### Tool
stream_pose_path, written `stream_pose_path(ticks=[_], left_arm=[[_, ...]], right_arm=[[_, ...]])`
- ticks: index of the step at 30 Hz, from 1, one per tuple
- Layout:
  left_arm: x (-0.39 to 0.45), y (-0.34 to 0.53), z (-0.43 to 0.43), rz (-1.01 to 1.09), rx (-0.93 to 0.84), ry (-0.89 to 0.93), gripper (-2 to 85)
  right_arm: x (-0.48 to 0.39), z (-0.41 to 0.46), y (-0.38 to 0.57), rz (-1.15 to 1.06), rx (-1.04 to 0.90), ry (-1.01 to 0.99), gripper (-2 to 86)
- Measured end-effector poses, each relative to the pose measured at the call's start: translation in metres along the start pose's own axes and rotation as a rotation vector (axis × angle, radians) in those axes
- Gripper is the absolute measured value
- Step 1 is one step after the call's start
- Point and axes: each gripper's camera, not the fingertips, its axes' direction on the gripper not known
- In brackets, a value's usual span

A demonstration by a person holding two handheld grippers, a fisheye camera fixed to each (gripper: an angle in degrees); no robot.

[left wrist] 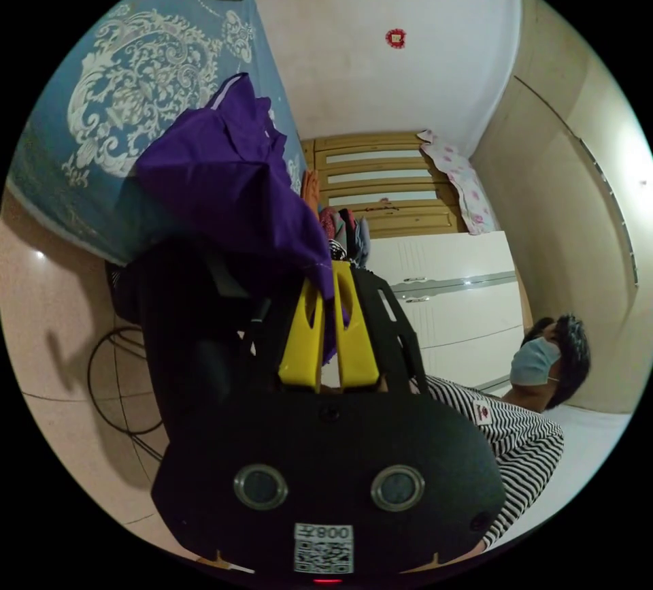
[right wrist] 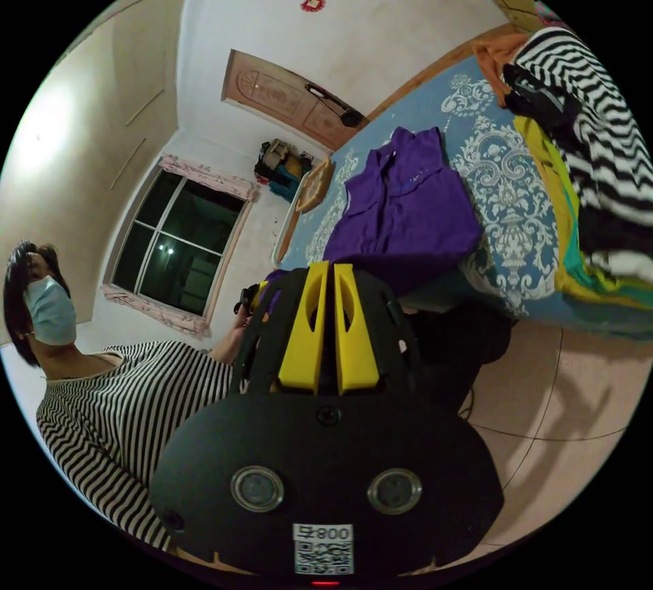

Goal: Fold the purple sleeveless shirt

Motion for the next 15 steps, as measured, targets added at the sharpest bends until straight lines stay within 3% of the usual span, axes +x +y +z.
stream_pose_path(ticks=[15], left_arm=[[0.010,-0.286,0.069,0.079,0.018,-0.102,3.7]], right_arm=[[0.024,0.037,-0.268,-0.039,0.032,0.089,0.8]])
